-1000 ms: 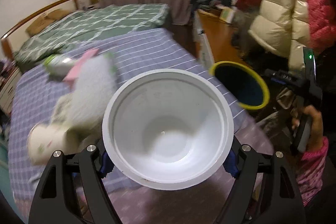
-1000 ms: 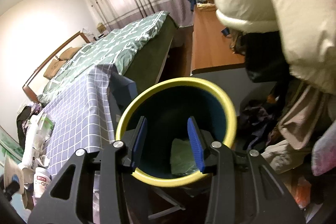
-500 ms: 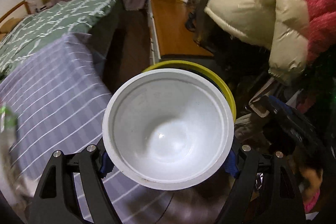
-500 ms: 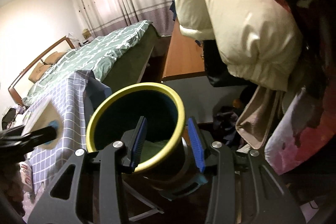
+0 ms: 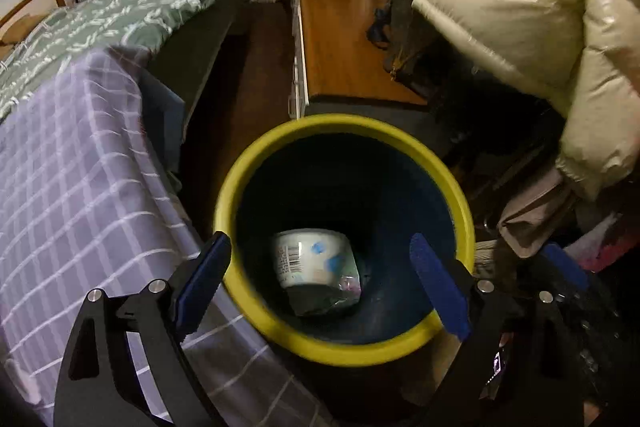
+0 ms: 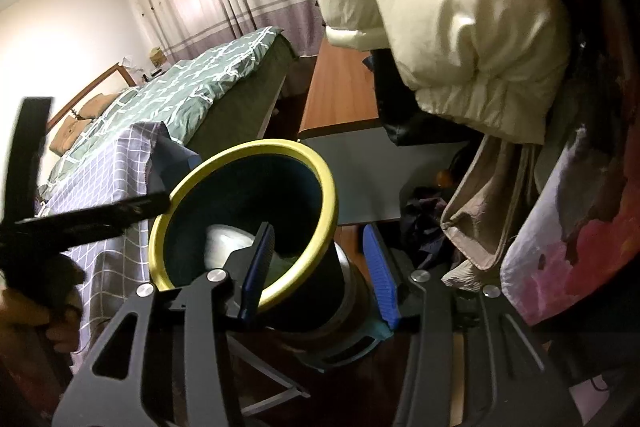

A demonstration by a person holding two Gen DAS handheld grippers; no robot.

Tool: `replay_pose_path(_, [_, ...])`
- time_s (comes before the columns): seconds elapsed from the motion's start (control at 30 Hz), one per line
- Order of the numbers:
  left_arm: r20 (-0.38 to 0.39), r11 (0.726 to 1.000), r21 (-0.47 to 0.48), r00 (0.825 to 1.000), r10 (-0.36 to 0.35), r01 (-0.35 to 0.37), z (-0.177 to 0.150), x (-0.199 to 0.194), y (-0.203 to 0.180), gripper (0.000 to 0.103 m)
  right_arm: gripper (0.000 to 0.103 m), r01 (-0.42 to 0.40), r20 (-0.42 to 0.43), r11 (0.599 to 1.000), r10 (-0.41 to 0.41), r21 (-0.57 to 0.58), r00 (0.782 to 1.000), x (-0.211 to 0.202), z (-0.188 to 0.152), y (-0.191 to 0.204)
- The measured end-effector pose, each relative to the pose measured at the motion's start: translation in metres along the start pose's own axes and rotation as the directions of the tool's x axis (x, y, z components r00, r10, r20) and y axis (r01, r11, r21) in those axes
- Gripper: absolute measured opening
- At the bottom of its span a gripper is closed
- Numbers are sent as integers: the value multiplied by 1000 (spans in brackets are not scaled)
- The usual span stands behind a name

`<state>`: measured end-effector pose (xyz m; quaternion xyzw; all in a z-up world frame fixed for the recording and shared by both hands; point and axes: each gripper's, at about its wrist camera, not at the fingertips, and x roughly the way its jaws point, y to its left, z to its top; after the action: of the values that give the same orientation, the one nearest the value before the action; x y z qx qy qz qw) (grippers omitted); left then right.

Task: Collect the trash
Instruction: 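Carry the white bowl over the bin and open the left gripper, then grasp the white foam net sleeve with the right gripper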

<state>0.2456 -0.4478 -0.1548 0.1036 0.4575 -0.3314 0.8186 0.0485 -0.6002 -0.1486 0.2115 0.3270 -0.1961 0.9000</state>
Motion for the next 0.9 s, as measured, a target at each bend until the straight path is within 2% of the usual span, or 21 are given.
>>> replay_pose_path(0.23, [103,1000,-9,994,-21,22,-21,-86,30,95,45,-36,-17,999,35,-39,999,2,-4,26])
replay_pose_path(0.4, [203,999,-33,979,23,-17,-44,-155,69,98,45,-62,-28,995,60,-84,998,2,-5,52])
replay_pose_path(0.6, [309,981,-137,935,173,-136,-78,-233,139,98,45,-99,-42,983,94,-152,995,3,-8,97])
replay_pose_path(0.67, [331,965,-187,914,236,-182,-94,-255,167,98,45,-114,-50,978,107,-175,993,2,-8,113])
replay_pose_path(0.83, [339,901,-312,851,401,-300,-130,-293,237,98,45,-187,-71,950,175,-248,982,-4,-6,168])
replay_pose_path(0.9, [333,875,-361,832,443,-322,-145,-305,265,98,45,-213,-75,934,199,-288,977,-7,-5,195])
